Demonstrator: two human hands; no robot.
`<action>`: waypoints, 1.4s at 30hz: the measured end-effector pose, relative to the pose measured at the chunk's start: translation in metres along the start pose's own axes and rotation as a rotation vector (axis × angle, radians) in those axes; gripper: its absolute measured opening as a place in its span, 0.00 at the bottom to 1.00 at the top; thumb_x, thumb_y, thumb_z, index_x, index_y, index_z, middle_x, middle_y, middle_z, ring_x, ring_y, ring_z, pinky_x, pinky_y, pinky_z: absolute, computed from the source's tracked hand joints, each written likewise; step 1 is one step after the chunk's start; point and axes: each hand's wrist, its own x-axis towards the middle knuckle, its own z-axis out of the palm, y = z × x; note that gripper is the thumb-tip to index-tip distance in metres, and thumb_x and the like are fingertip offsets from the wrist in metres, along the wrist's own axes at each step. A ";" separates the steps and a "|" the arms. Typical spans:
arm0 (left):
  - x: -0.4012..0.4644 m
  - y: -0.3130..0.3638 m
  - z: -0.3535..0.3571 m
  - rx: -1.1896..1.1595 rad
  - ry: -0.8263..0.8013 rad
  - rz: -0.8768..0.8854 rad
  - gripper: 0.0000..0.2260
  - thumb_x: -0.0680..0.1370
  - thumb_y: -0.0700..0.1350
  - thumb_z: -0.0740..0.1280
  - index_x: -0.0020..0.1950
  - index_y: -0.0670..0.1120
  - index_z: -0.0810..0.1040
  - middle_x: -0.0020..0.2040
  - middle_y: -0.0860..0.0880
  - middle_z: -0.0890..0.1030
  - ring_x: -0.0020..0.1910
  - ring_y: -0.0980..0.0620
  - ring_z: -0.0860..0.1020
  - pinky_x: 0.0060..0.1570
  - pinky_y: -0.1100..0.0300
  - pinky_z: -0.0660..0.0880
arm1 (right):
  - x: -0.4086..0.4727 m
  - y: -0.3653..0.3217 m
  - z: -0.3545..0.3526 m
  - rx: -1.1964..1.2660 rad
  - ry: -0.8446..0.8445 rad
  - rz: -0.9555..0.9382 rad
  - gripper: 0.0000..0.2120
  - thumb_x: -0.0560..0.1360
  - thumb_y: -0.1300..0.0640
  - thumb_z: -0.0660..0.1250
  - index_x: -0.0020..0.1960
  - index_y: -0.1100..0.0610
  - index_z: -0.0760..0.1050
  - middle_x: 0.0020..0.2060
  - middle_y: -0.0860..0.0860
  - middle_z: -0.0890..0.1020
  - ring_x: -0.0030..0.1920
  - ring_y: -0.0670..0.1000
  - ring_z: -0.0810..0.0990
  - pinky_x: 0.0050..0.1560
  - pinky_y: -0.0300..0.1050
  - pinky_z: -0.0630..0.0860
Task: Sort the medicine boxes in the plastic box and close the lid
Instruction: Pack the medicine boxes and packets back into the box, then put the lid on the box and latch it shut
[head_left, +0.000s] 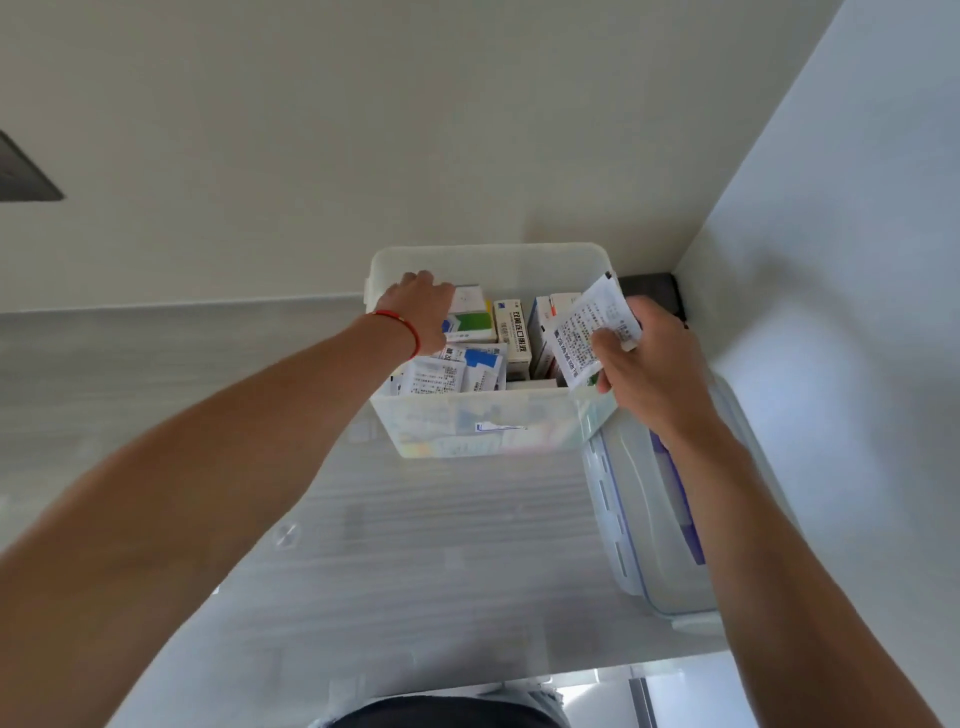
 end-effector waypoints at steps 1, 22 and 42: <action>-0.001 0.000 0.008 0.004 -0.020 -0.025 0.21 0.75 0.42 0.68 0.68 0.43 0.72 0.62 0.42 0.72 0.63 0.41 0.71 0.61 0.46 0.75 | 0.003 0.001 0.001 -0.055 0.003 -0.007 0.09 0.78 0.58 0.64 0.58 0.56 0.77 0.45 0.48 0.85 0.30 0.46 0.83 0.22 0.28 0.69; -0.079 0.005 0.034 -0.394 0.488 0.000 0.15 0.74 0.33 0.63 0.57 0.41 0.82 0.56 0.45 0.83 0.61 0.44 0.77 0.55 0.51 0.78 | 0.046 0.002 0.065 -0.350 -0.449 -0.106 0.14 0.81 0.56 0.66 0.65 0.52 0.79 0.57 0.51 0.85 0.47 0.50 0.86 0.50 0.53 0.84; -0.145 0.131 0.078 -0.871 -0.091 0.100 0.20 0.74 0.39 0.66 0.64 0.54 0.69 0.57 0.52 0.73 0.57 0.54 0.73 0.54 0.62 0.70 | -0.124 0.188 -0.005 -0.588 -0.072 0.663 0.21 0.80 0.52 0.65 0.72 0.54 0.72 0.68 0.57 0.75 0.67 0.60 0.73 0.64 0.57 0.74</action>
